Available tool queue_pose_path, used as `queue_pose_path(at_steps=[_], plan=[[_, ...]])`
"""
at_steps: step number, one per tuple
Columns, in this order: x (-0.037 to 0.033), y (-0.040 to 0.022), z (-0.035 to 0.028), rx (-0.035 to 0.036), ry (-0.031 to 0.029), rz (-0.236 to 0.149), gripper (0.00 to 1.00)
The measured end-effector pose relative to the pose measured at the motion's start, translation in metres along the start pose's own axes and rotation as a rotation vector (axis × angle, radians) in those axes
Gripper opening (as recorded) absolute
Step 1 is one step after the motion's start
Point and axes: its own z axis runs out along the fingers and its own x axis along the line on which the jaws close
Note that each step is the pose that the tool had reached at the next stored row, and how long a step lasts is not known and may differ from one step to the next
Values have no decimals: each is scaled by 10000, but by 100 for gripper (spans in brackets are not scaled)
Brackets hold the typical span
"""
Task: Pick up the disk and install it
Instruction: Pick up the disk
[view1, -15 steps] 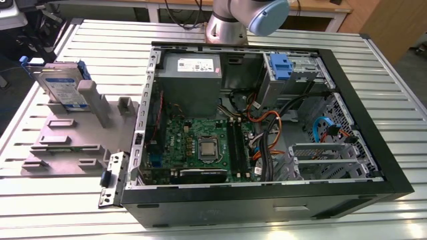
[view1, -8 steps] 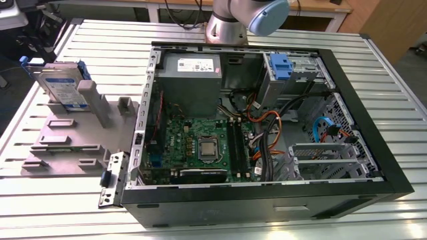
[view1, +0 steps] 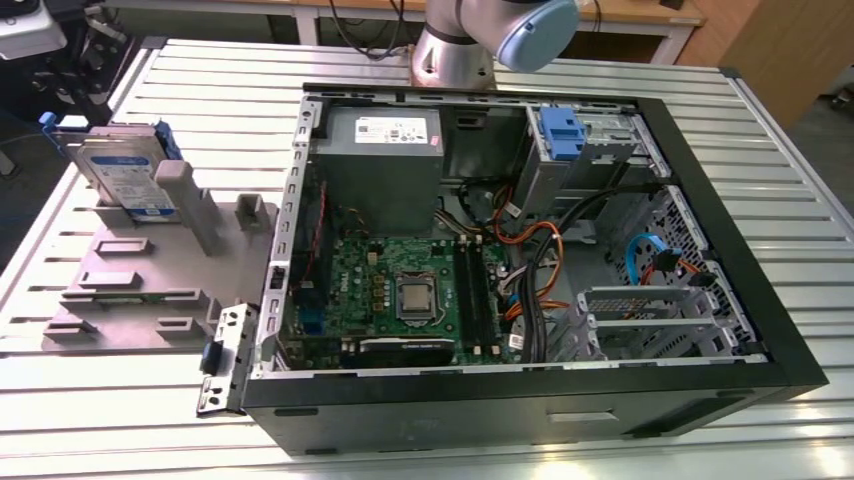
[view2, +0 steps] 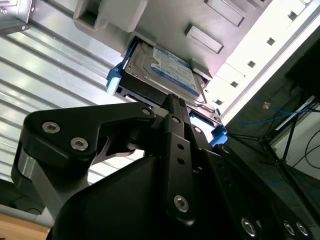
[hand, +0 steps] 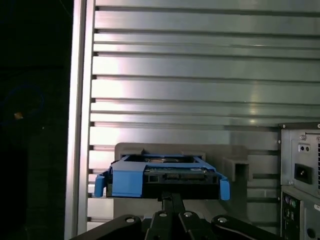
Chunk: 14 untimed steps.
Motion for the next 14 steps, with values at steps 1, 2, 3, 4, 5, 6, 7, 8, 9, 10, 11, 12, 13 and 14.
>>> queue_pose_path(at_steps=[1, 2, 3, 4, 5, 6, 7, 8, 9, 10, 11, 12, 13, 14], plan=[[0, 0, 0, 0, 5, -133, 11], [0, 0, 0, 0, 10, -264, 11], [0, 0, 1, 0, 15, -406, 11], [0, 0, 1, 0, 21, -551, 11], [0, 0, 1, 0, 27, -703, 11], [0, 0, 1, 0, 32, -846, 11], [0, 0, 2, 0, 37, -971, 11], [0, 0, 2, 0, 41, -1086, 11], [0, 0, 2, 0, 45, -1186, 11], [0, 0, 1, 1, 49, -1292, 11], [0, 0, 2, 1, 52, -1396, 11], [0, 0, 2, 1, 55, -1493, 11], [0, 0, 2, 0, 58, -1595, 11], [0, 0, 2, 1, 62, -1671, 11]])
